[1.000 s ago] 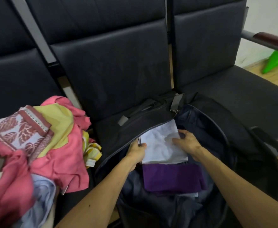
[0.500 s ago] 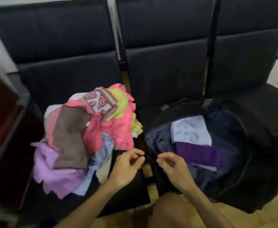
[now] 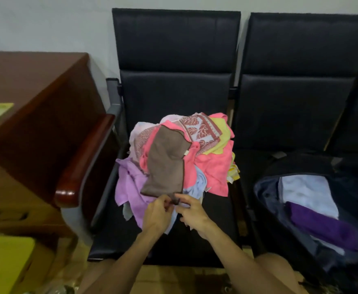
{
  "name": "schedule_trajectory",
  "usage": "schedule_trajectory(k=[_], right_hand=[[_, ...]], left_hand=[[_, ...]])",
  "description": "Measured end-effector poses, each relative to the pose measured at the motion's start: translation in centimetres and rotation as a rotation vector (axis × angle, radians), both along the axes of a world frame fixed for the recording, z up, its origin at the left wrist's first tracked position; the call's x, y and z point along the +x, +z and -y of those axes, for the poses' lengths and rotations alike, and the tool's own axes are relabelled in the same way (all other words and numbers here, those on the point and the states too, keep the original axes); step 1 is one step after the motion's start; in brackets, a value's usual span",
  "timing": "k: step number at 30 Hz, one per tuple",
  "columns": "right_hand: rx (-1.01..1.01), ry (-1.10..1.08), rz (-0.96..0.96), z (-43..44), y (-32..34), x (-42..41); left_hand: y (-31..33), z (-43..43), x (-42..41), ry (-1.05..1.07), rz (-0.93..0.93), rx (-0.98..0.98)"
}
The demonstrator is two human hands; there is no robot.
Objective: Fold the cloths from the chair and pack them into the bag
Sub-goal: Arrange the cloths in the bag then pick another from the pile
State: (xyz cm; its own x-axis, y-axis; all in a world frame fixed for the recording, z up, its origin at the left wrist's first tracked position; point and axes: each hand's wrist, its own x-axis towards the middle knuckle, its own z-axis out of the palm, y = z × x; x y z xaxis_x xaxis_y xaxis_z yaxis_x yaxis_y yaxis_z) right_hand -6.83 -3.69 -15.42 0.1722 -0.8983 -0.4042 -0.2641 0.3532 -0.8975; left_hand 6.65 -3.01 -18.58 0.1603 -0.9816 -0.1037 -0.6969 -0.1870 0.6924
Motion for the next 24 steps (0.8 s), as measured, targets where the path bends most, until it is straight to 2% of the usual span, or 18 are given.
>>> schedule_trajectory(k=[6, 11, 13, 15, 18, 20, 24], right_hand=[[0.049, -0.05, -0.085, 1.6, -0.5, 1.1], [-0.014, -0.015, -0.083, 1.4, 1.0, 0.6], [-0.081, -0.025, -0.123, 1.3, 2.1, 0.7], [-0.149, -0.055, -0.139, 1.3, 3.6, 0.7], [-0.303, -0.076, -0.171, 1.1, 7.4, 0.9], [-0.446, -0.081, -0.23, 0.8, 10.5, 0.9], [-0.736, -0.115, -0.316, -0.4, 17.8, 0.5]], left_hand=[[-0.6, 1.3, 0.4, -0.063, 0.019, -0.054], [-0.4, 1.5, 0.8, -0.008, 0.021, -0.151], [0.3, 1.6, 1.1, 0.016, 0.038, -0.211], [1.8, 1.6, 1.6, 0.067, -0.027, -0.248], [3.6, 2.2, 2.7, 0.074, 0.089, -0.321], [6.2, 2.6, 3.2, 0.096, 0.034, -0.384], [15.5, 1.4, 2.5, 0.069, -0.219, -0.562]])
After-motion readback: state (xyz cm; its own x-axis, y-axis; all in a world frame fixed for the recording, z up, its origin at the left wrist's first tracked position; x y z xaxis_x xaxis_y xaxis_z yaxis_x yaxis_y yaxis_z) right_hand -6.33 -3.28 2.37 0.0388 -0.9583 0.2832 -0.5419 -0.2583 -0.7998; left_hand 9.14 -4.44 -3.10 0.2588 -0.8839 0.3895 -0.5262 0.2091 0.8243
